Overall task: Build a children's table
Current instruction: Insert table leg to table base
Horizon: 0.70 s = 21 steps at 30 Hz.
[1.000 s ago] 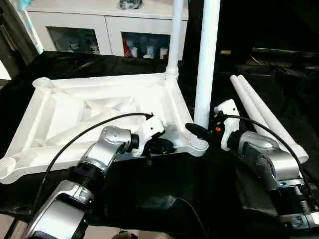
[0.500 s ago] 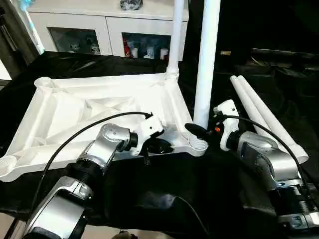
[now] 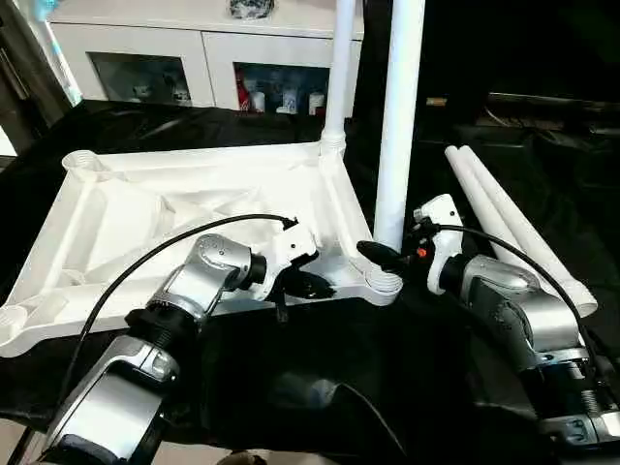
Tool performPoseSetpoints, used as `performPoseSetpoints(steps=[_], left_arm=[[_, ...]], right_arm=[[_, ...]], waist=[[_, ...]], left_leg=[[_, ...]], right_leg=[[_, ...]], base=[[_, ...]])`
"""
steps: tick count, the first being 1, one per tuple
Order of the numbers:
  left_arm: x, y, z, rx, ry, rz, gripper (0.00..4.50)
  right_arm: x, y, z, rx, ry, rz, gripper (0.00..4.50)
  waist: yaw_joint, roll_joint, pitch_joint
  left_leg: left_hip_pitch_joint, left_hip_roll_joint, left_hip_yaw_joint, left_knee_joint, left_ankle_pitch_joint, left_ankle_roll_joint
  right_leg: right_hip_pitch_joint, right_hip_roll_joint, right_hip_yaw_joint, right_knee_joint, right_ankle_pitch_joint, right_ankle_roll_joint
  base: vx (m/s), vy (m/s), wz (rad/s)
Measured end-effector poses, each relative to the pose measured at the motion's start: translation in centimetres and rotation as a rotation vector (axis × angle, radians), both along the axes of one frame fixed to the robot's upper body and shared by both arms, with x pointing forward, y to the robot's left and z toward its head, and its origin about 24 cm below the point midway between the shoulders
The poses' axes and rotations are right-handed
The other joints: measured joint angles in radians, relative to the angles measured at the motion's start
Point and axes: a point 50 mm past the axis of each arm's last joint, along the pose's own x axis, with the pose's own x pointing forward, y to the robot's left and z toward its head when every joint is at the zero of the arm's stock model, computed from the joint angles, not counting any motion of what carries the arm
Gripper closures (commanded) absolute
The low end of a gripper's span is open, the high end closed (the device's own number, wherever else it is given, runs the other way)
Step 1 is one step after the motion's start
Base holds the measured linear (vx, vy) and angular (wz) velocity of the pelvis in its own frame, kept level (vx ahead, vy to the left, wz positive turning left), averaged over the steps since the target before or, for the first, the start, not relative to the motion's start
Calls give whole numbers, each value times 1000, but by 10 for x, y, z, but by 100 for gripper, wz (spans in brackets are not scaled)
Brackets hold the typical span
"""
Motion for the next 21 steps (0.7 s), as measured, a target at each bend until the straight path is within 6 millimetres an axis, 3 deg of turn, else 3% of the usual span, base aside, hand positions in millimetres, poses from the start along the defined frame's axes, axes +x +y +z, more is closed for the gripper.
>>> performPoseSetpoints(steps=[8,21], left_arm=[[0,-1,0,-5,16,8,450],[0,-7,-2,-13,20,5,450]], right_arm=[[-7,-10,-12,185,44,-100,259],[-21,-18,-26,245,1,-180,259]], waist=[[2,3,0],[15,15,-5]], left_leg=[[0,0,0,-1,0,0],[0,0,0,-1,-1,0]], right_leg=[[0,0,0,-1,0,0],[2,0,-1,-4,0,0]], base=[[0,0,0],[0,0,0]])
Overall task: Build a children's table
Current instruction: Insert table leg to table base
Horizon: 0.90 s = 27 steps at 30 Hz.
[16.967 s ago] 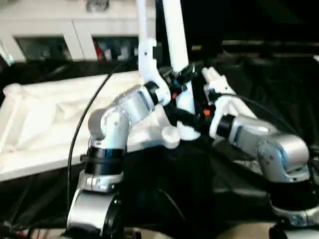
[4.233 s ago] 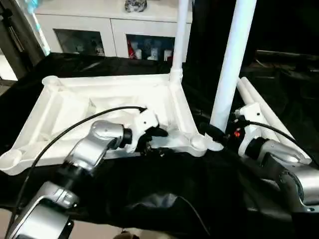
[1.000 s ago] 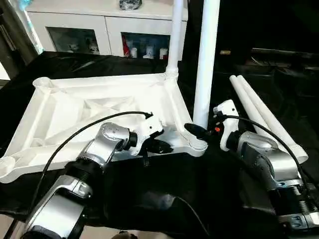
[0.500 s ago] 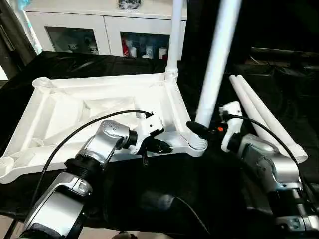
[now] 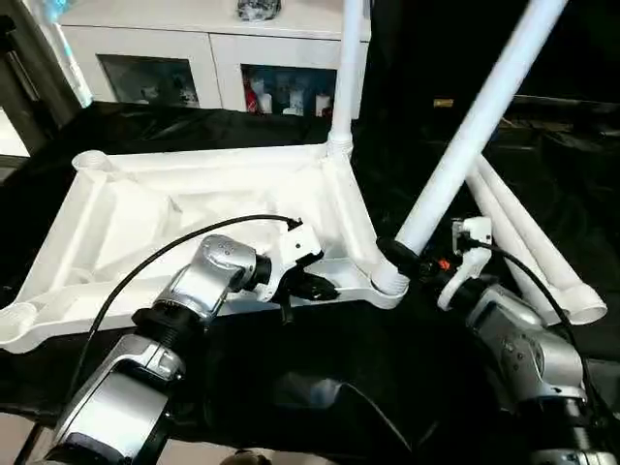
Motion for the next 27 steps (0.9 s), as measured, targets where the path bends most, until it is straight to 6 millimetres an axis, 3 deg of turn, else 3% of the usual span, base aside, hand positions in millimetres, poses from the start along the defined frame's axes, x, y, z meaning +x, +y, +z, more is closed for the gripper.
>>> performPoseSetpoints(steps=[15,27], left_arm=[[1,-2,-1,-5,-5,-3,450],[2,0,0,6,-14,-9,450]], right_arm=[[-15,-1,-2,0,-60,-68,259],[-3,8,19,-285,-106,130,259]], waist=[[1,14,1],[-3,12,3]], left_leg=[[0,0,0,-3,0,0],[0,0,0,-5,0,0]], right_leg=[[1,0,0,-5,1,-2],[1,0,0,-6,1,-2]], base=[[0,0,0],[0,0,0]])
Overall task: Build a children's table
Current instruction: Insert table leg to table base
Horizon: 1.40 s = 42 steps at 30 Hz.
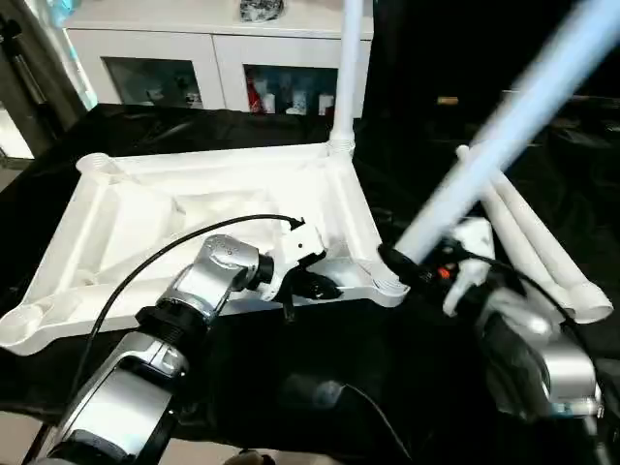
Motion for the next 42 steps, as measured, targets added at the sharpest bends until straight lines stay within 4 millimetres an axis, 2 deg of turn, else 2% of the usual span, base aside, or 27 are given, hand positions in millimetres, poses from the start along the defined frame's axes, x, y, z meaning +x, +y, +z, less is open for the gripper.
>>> performPoseSetpoints(steps=[5,7,17,27,31,38,42], left_arm=[[0,5,2,15,-11,-3,450],[-1,6,3,21,-16,-5,450],[-5,12,6,30,-29,-13,450],[-17,21,11,29,-49,-55,450],[-21,21,12,23,-43,-78,450],[-21,21,13,27,-40,-70,450],[-21,17,12,19,-42,-72,450]], right_arm=[[10,5,5,-55,13,84,259],[14,6,5,-74,20,118,259],[21,8,5,-90,17,246,259],[19,11,4,-64,-1,402,259],[18,14,3,-58,-10,458,259],[24,20,-2,46,19,362,259],[18,14,-7,78,19,323,259]], waist=[[-15,-2,1],[-20,-7,1],[-28,-22,8],[-29,-28,12],[-22,-30,14],[-22,-30,17],[-18,-30,17]], left_leg=[[0,0,0,0,0,0],[1,0,0,-1,0,0],[1,0,1,-4,0,0],[1,1,5,-17,0,0],[0,1,7,-19,1,6],[1,3,10,-19,-2,2],[0,3,12,-19,-2,2]], right_leg=[[0,0,0,0,0,0],[0,0,0,0,0,0],[-1,0,0,-2,0,0],[-2,2,0,-15,0,0],[-2,2,0,-19,-1,-1],[-4,2,0,-18,-1,-2],[-4,1,1,-20,-1,-2]], base=[[0,0,0],[0,0,0],[0,0,0],[0,0,0],[0,0,0],[0,0,0],[0,0,0]])
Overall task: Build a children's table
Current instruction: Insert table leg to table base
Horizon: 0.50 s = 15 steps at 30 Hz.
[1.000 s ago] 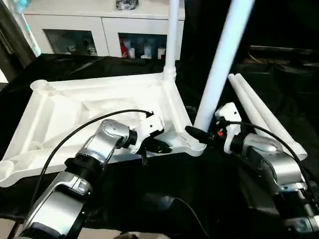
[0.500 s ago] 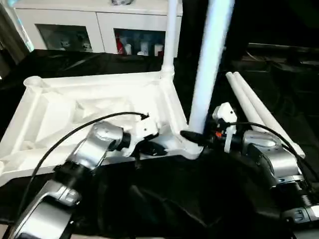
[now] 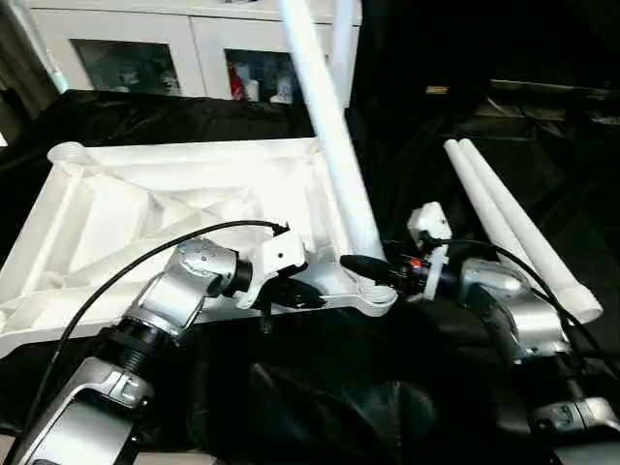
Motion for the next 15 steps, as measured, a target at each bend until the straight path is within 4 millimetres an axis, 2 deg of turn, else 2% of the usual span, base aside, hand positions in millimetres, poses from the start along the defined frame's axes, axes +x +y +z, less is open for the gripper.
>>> performPoseSetpoints(steps=[11,15], left_arm=[[3,-10,-1,-17,-12,-8,450],[4,-11,-1,-20,-14,-10,450]], right_arm=[[-17,-13,-2,88,-16,-168,259],[-25,-15,-3,113,-25,-217,259]], waist=[[26,8,4],[29,12,4]], left_leg=[[0,0,2,0,0,0],[0,0,2,0,0,0]], right_leg=[[0,-1,0,0,0,0],[0,-2,-1,0,0,0]], base=[[0,0,0],[0,0,0]])
